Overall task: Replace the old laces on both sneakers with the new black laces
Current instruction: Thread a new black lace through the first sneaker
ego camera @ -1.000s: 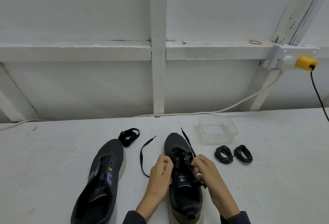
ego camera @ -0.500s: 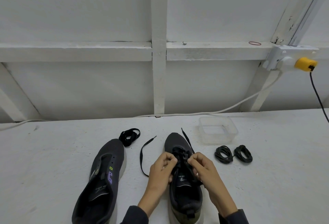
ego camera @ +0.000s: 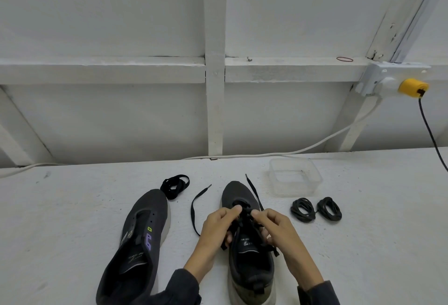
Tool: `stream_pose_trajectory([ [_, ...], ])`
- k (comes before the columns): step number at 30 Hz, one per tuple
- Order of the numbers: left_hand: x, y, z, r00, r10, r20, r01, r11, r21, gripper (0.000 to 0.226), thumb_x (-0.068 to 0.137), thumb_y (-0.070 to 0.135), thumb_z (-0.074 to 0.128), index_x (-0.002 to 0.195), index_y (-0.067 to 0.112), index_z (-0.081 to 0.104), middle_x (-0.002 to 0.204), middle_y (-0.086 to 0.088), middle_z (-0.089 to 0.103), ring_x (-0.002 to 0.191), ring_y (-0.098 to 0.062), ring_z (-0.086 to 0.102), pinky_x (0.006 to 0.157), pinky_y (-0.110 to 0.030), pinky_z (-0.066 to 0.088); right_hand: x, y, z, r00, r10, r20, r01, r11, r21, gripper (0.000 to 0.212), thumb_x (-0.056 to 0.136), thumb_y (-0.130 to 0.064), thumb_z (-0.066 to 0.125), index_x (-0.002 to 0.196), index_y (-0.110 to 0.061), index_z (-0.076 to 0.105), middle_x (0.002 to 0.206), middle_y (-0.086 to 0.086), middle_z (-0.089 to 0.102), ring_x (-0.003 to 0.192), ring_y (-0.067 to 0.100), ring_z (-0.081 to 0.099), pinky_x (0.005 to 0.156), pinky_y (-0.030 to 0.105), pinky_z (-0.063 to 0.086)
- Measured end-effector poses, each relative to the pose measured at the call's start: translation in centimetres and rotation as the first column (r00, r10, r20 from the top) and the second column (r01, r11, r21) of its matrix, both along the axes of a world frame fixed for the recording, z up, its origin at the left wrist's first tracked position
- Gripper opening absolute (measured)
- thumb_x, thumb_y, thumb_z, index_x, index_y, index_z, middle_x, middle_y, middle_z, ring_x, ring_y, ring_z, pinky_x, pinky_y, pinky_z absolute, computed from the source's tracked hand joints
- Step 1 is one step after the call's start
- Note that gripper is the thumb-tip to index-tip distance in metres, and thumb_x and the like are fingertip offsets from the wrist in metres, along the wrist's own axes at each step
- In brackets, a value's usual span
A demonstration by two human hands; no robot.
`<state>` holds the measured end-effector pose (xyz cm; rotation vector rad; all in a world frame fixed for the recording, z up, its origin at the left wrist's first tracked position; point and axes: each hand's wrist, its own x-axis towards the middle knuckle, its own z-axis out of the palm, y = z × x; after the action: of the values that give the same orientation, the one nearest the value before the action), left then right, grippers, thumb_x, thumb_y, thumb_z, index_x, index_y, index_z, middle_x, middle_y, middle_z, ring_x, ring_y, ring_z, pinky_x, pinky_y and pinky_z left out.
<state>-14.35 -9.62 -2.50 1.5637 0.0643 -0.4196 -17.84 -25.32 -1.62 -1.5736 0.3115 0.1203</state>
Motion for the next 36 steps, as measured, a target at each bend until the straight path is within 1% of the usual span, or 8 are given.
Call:
stream_pose_trajectory([
  [5,0.0,-0.4,-0.2,0.996,-0.043,0.084,0.040,0.998,0.040,0.020,0.094,0.028,0.061,0.078,0.016,0.058,0.062,0.004,0.050,0.051,-0.006,0.043,0.050,-0.019,0.037,-0.1,0.2,-0.3,0.998,0.005,0.060,-0.004,1.000,-0.013,0.021,0.095,-0.016,0.062,0.077,-0.007,0.057,0.054,-0.005,0.042,0.048,0.007,0.037,0.046,0.016,0.032],
  [8,-0.7,-0.3,-0.6,0.999,0.022,-0.041,-0.028,0.985,-0.170,0.019,0.094,0.025,0.058,0.077,0.019,0.054,0.067,0.005,0.047,0.057,-0.005,0.041,0.058,-0.020,0.036,-0.1,0.1,-0.5,0.999,-0.018,0.042,0.018,1.000,0.010,0.024,0.094,-0.016,0.062,0.072,-0.010,0.054,0.055,-0.002,0.039,0.050,0.010,0.035,0.048,0.018,0.031],
  [13,-0.9,0.3,-1.5,0.941,0.060,-0.333,-0.232,0.829,-0.508,0.018,0.081,0.030,0.064,0.071,0.017,0.057,0.069,0.002,0.052,0.064,-0.011,0.045,0.073,-0.030,0.039,-0.1,0.1,-0.8,0.999,-0.024,0.031,0.024,1.000,0.017,0.026,0.093,-0.017,0.063,0.069,-0.012,0.052,0.054,-0.002,0.040,0.049,0.011,0.037,0.050,0.019,0.031],
  [20,-0.1,0.5,0.3,0.990,0.010,-0.141,-0.037,0.981,-0.192,0.028,0.089,0.042,0.063,0.079,0.016,0.060,0.066,0.002,0.054,0.053,-0.010,0.045,0.056,-0.024,0.039,-0.1,0.2,-0.5,0.999,-0.019,0.033,0.019,1.000,-0.004,0.021,0.093,-0.020,0.064,0.075,-0.010,0.058,0.054,-0.004,0.042,0.048,0.008,0.036,0.048,0.017,0.031],
  [24,0.0,0.1,0.0,1.000,-0.012,-0.026,0.010,0.998,-0.067,0.023,0.094,0.036,0.060,0.081,0.016,0.058,0.059,0.007,0.051,0.048,-0.005,0.042,0.050,-0.018,0.035,-0.1,0.3,-0.3,0.999,-0.008,0.050,0.009,1.000,-0.022,0.016,0.093,-0.017,0.064,0.079,-0.009,0.062,0.058,-0.002,0.044,0.050,0.008,0.036,0.047,0.017,0.031],
  [27,-0.2,-0.1,-0.6,0.998,0.039,-0.051,-0.045,0.993,-0.114,0.021,0.096,0.030,0.058,0.078,0.018,0.058,0.062,0.007,0.051,0.051,-0.005,0.040,0.052,-0.018,0.034,-0.1,0.2,-0.4,0.999,-0.014,0.049,0.015,1.000,-0.013,0.017,0.093,-0.014,0.063,0.076,-0.011,0.059,0.057,-0.005,0.044,0.050,0.008,0.036,0.049,0.017,0.032],
  [33,-0.8,-0.2,-1.7,0.930,0.138,-0.341,-0.283,0.862,-0.421,0.015,0.084,0.029,0.066,0.079,0.016,0.062,0.067,0.003,0.056,0.058,-0.010,0.042,0.063,-0.027,0.036,0.0,0.3,-0.8,1.000,-0.027,0.014,0.027,0.999,0.022,0.015,0.094,-0.012,0.059,0.079,-0.011,0.058,0.053,-0.004,0.045,0.051,0.011,0.041,0.056,0.024,0.035],
  [36,-0.9,-0.1,-1.5,0.946,0.130,-0.297,-0.252,0.872,-0.421,0.020,0.078,0.033,0.066,0.081,0.014,0.062,0.066,0.003,0.055,0.054,-0.009,0.042,0.059,-0.026,0.034,-0.1,0.2,-0.9,0.999,-0.036,0.011,0.036,0.999,0.033,0.014,0.095,-0.015,0.060,0.081,-0.009,0.060,0.053,-0.004,0.046,0.051,0.012,0.041,0.053,0.021,0.035],
])
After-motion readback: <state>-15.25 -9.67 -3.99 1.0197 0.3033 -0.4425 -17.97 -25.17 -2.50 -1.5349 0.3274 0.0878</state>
